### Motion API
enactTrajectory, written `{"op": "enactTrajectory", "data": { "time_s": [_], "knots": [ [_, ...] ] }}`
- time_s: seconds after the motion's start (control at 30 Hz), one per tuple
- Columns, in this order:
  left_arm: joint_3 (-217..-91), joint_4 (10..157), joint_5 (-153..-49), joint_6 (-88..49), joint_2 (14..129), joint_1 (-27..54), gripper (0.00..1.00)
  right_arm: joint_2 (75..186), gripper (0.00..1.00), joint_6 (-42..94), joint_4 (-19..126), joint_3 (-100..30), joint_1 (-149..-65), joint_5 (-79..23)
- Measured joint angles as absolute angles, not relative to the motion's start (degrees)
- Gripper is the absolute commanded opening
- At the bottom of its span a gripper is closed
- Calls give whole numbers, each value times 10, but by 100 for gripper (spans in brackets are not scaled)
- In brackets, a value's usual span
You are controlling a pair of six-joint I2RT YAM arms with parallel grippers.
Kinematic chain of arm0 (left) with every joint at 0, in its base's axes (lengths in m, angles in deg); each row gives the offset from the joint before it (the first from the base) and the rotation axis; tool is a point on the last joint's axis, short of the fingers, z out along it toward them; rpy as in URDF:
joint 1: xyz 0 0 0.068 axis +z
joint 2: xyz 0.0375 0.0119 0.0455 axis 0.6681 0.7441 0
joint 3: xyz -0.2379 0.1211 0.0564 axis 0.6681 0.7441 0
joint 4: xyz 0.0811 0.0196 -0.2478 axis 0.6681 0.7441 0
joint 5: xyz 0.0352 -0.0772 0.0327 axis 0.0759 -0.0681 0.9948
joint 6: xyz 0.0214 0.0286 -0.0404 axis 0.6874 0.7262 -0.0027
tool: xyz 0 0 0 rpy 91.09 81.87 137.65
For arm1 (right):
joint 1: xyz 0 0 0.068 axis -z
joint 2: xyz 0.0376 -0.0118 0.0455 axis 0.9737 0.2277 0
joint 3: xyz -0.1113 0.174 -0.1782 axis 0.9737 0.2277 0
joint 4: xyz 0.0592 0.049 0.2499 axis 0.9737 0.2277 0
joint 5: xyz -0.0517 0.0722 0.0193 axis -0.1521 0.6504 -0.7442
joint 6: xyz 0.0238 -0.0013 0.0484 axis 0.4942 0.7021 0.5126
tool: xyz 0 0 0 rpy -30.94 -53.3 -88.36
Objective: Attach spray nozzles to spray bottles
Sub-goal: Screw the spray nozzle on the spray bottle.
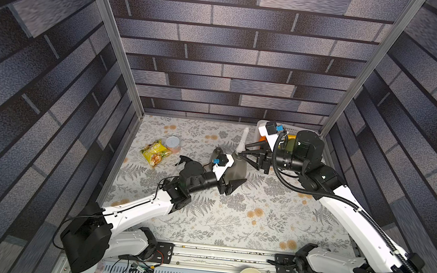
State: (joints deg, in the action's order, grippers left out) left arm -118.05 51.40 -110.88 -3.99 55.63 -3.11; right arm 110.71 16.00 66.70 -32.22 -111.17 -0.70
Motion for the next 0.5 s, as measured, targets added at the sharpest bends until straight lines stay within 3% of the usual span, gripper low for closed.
{"op": "enactTrajectory", "data": {
  "time_s": [0.13,0.3,0.5],
  "knots": [
    [-1186,516,-1108,-41,559,-31,79,1107,28,162,658,-321,-1112,-6],
    [-1195,518,-1108,-43,570,-31,79,1101,25,161,647,-311,-1114,-17],
    [-1202,528,-1099,-44,576,-31,79,1089,20,150,649,-302,-1142,-103]
  ]
}}
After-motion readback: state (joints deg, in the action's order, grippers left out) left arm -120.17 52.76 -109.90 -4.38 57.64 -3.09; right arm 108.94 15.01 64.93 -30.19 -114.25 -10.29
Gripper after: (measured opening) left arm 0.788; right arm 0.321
